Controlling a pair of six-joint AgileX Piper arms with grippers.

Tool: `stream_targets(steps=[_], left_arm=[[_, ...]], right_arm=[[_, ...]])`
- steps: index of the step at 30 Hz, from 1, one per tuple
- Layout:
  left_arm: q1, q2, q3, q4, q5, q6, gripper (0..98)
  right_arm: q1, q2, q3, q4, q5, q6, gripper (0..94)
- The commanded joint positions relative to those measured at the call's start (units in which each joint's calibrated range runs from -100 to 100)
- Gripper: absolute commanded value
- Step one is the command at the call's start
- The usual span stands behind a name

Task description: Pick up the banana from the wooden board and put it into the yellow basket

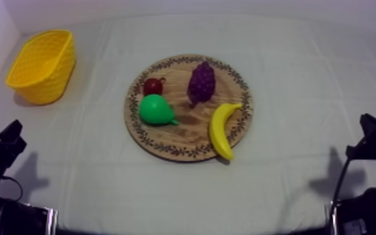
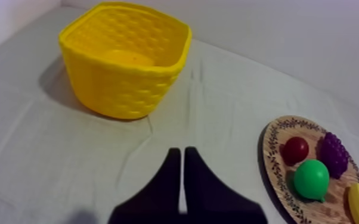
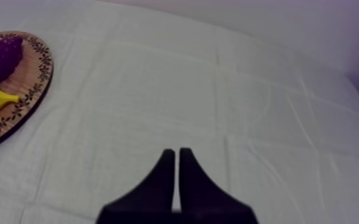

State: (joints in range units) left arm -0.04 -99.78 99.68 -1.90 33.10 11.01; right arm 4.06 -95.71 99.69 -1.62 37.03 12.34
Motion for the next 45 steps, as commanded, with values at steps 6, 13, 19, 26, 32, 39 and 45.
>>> stream_targets(steps=[6, 13, 19, 26, 32, 39, 45], left_arm=[[0.00, -0.04, -0.01, -0.03, 0.05, 0.02, 0.2], [-0.06, -0.04, -0.25, 0.04, 0.84, 0.65, 0.2], [-0.23, -0.02, -0.12, -0.02, 0.27, -1.21, 0.2], [2.36, 6.90, -4.46, 2.26, -4.29, -5.63, 0.2], [9.26, 18.45, -21.46, 1.64, -0.39, -4.57, 0.2], [18.28, 31.85, -47.41, -1.37, 13.24, 2.12, 0.2], [23.27, 43.29, -61.85, -0.98, 17.45, 5.07, 0.2]], right_arm=[[0.00, -0.04, -0.03, -0.02, -0.01, -0.02, 0.6], [0.00, -0.04, -0.03, -0.02, -0.01, -0.01, 0.6], [0.00, -0.04, -0.03, -0.02, -0.01, -0.01, 0.6], [0.00, -0.04, -0.03, -0.02, -0.01, -0.01, 0.6], [0.00, -0.04, -0.03, -0.02, -0.01, -0.01, 0.6], [0.00, -0.04, -0.03, -0.02, -0.01, -0.01, 0.6], [0.00, -0.04, -0.03, -0.02, -0.01, -0.01, 0.6]])
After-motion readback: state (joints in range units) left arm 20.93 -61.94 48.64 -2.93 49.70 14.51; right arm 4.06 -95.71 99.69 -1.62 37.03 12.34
